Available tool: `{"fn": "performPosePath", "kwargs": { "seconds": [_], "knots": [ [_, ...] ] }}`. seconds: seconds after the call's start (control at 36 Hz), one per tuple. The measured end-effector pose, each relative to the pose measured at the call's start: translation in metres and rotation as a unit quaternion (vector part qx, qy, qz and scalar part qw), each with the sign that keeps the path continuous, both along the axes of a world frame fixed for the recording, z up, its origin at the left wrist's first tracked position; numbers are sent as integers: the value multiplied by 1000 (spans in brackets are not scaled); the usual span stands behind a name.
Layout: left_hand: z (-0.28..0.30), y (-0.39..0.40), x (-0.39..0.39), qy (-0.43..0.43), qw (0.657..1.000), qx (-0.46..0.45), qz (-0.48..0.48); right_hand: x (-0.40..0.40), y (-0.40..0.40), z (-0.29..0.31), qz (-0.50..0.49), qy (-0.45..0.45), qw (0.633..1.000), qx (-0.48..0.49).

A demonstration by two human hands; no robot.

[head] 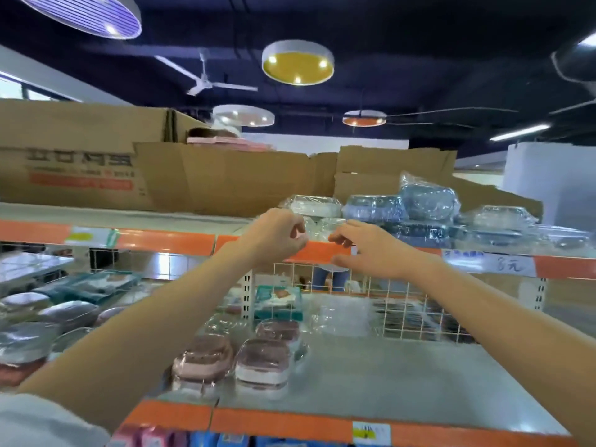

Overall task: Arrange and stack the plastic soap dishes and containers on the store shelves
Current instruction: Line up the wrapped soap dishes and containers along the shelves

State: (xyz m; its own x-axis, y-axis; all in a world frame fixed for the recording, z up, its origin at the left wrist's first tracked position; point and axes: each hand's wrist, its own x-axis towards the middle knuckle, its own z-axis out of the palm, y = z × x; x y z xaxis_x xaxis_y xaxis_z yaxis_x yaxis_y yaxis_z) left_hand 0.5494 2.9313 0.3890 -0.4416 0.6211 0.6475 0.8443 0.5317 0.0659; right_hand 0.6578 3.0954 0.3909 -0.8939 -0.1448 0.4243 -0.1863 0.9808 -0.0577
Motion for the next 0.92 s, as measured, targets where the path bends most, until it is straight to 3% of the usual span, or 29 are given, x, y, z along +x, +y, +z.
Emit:
{"fn": "performPosePath", "kwargs": {
  "seconds": [0.22,0.36,0.61,0.92],
  "knots": [
    [19,6,-42,5,1000,-8,28,-23,22,20,-38,11,999,34],
    [27,15,-74,-66,991,-94,62,-51,27,33,-52,13,997,58],
    [30,22,-123,-237,951,-197,17,-120,29,54,-108,15,992,62],
    [21,2,-179,-162,967,-174,88,-205,33,72,-244,-104,960,88]
  ]
}}
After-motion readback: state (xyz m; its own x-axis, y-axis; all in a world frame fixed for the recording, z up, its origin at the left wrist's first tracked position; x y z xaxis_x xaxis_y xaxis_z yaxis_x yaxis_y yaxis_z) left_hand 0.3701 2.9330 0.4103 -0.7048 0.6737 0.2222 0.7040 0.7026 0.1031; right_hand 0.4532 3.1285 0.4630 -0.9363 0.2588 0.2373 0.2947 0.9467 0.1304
